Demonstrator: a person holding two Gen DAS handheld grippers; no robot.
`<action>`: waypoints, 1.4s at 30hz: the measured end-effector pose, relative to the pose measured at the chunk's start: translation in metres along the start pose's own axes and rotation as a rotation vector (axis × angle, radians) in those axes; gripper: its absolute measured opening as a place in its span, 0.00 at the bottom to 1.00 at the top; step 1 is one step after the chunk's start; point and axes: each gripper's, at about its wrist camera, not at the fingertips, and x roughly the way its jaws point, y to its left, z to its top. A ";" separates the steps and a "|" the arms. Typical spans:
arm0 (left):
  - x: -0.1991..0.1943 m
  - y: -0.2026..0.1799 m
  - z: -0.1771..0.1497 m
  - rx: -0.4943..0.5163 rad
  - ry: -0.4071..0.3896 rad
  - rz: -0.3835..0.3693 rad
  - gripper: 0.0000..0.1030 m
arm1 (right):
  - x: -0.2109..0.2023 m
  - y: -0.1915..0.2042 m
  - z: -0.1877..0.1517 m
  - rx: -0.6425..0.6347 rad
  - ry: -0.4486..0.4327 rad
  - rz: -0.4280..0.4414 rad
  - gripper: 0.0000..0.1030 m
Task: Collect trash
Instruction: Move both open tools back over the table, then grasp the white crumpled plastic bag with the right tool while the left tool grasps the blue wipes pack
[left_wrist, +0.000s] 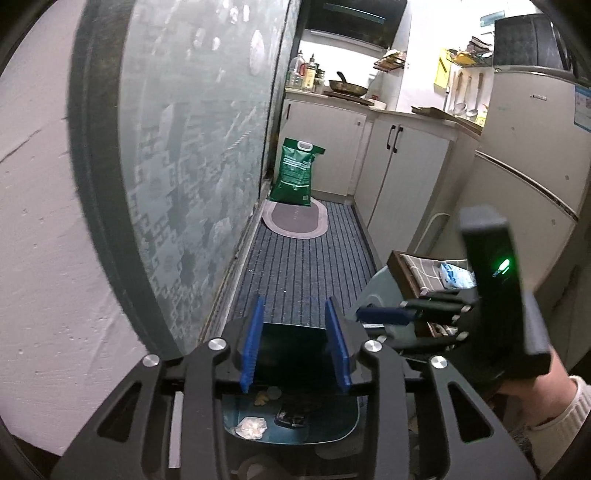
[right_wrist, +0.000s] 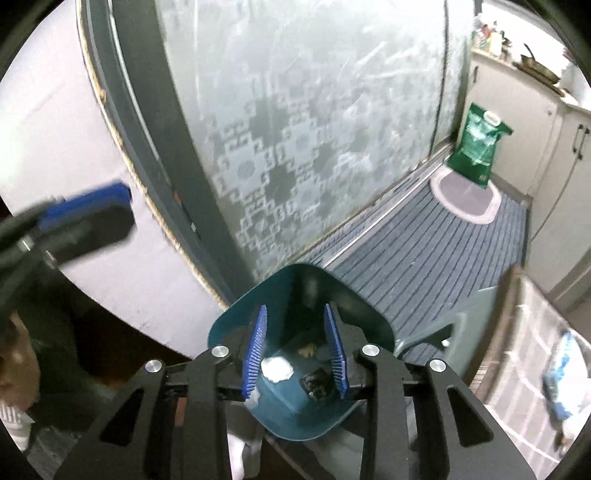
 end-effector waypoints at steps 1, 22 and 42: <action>0.002 -0.003 0.000 0.004 0.003 -0.004 0.37 | -0.007 -0.006 0.000 0.008 -0.013 -0.008 0.28; 0.057 -0.116 0.016 0.134 0.091 -0.180 0.57 | -0.103 -0.143 -0.057 0.183 -0.123 -0.227 0.38; 0.148 -0.218 0.013 0.264 0.195 -0.246 0.83 | -0.120 -0.249 -0.118 0.368 -0.079 -0.256 0.43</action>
